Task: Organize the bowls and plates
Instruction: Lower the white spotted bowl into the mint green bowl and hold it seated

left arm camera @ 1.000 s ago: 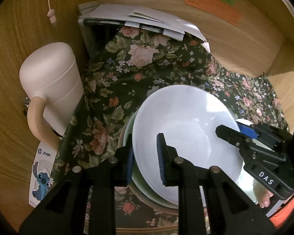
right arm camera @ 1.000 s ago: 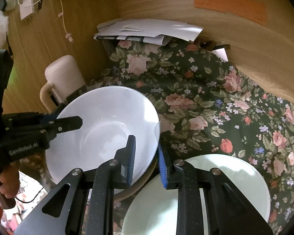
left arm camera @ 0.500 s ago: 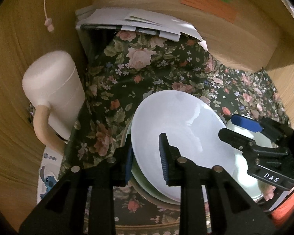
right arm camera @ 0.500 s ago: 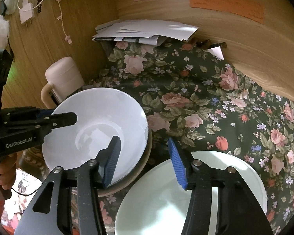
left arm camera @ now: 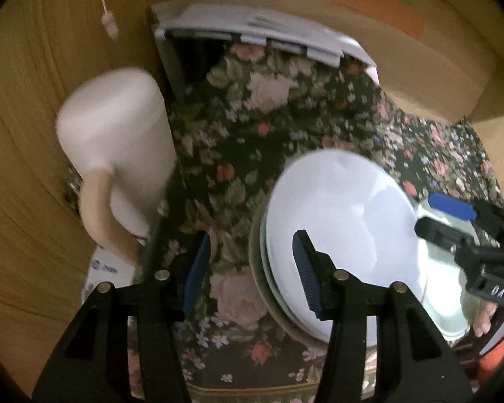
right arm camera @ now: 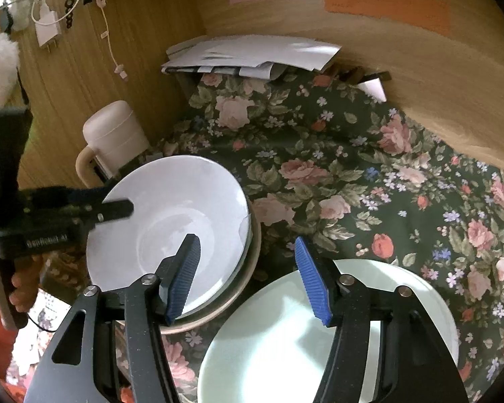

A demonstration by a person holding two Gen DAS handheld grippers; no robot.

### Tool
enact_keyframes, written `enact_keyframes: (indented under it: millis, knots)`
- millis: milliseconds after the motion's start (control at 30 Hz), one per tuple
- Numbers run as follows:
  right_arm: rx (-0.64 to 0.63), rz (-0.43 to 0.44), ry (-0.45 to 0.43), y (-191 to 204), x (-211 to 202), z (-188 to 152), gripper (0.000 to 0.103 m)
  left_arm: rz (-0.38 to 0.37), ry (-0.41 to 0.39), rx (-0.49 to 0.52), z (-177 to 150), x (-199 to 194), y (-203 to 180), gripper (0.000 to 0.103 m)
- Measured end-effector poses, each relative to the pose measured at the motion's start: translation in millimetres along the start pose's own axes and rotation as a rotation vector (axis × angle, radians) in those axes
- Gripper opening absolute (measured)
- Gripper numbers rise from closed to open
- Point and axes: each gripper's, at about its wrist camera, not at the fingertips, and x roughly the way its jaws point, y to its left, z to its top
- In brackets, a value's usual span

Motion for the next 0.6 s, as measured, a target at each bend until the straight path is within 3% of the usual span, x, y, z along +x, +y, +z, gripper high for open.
enact_keyframes:
  millis: [300,400,600]
  knots:
    - [0.011,0.007,0.068,-3.5,20.6,0.8,0.055,-0.107,0.048,-0.024,-19.4,14.6,2.0,0.052]
    - [0.013,0.003,0.087,-4.8,27.2,1.8,0.049,-0.138,0.06,0.0,-22.9,23.3,-0.8,0.055]
    - [0.02,0.045,0.142,-3.1,35.1,2.8,0.039,-0.215,0.079,-0.066,-24.7,31.5,8.1,0.055]
